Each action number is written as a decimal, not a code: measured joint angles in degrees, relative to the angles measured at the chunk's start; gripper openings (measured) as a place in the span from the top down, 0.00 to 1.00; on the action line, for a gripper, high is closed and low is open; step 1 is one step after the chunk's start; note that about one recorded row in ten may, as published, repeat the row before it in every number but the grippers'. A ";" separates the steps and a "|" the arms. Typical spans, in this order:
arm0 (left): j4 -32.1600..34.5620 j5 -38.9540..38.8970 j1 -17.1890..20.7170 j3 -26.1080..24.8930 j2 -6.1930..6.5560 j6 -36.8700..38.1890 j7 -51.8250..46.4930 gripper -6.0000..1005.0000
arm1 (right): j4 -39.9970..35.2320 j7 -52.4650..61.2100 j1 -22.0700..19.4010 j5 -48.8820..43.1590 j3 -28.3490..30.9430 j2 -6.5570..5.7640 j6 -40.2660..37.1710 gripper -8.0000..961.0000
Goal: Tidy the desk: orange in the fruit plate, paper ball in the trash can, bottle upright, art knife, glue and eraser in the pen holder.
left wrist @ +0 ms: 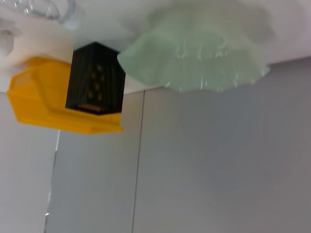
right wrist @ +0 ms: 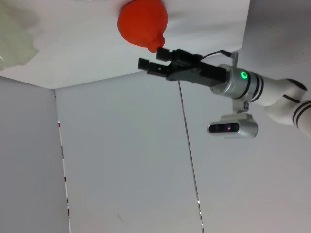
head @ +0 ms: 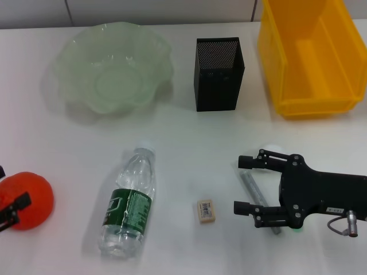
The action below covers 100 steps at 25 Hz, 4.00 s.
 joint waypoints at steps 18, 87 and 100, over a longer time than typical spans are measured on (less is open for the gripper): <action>-2.07 4.02 -0.85 -0.02 -0.20 -7.08 4.25 0.39 | 0.09 -0.09 -0.69 0.01 -0.01 0.03 0.79 0.13; -7.31 -10.18 -9.05 11.53 -1.58 -1.99 4.48 0.16 | -42.82 94.20 17.93 -44.04 -35.32 0.02 10.40 0.15; -7.42 -9.95 -9.16 11.62 -1.65 -2.24 4.46 0.17 | -38.41 91.98 19.46 -41.28 -34.58 -0.16 12.69 0.50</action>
